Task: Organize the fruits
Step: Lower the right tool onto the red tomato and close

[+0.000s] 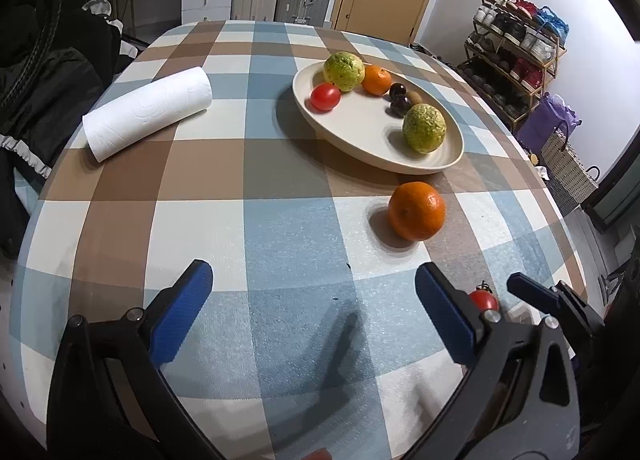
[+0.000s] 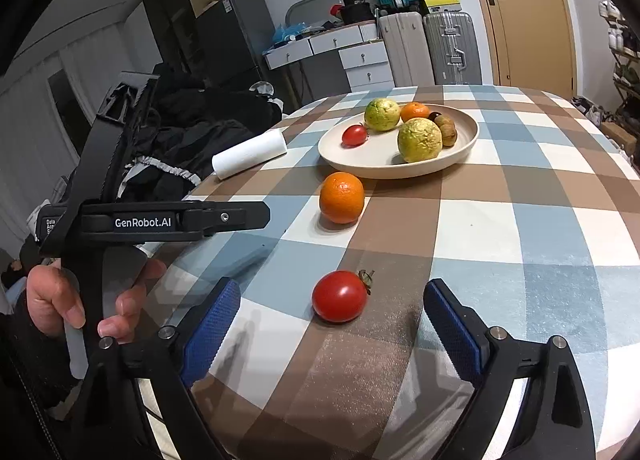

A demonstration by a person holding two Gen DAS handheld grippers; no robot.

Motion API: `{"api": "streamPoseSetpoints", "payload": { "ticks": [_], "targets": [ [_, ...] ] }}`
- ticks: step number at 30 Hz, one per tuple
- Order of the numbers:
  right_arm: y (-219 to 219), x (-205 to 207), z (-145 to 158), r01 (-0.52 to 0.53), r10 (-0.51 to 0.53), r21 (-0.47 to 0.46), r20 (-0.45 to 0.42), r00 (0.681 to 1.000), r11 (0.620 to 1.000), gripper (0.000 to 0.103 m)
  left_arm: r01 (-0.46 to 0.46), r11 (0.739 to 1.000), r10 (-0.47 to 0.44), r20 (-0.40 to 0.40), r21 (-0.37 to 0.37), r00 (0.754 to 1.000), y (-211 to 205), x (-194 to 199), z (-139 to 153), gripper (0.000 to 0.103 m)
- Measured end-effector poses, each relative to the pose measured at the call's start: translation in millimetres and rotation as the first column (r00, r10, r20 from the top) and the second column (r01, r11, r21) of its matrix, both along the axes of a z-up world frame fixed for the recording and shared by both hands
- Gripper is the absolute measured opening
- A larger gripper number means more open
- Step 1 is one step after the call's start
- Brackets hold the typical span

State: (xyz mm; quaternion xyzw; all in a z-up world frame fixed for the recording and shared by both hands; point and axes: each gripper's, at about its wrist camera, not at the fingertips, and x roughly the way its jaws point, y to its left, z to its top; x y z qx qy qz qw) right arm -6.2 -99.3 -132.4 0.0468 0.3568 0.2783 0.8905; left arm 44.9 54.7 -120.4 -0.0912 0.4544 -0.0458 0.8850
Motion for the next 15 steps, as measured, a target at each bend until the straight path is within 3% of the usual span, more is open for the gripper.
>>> {"api": "streamPoseSetpoints", "payload": {
  "ticks": [15],
  "targets": [
    [2,11,-9,0.005,-0.005,-0.016,-0.041,0.999,1.0,0.032,-0.01,1.0,0.01,-0.008,-0.001,1.0,7,17,-3,0.101]
  ]
}}
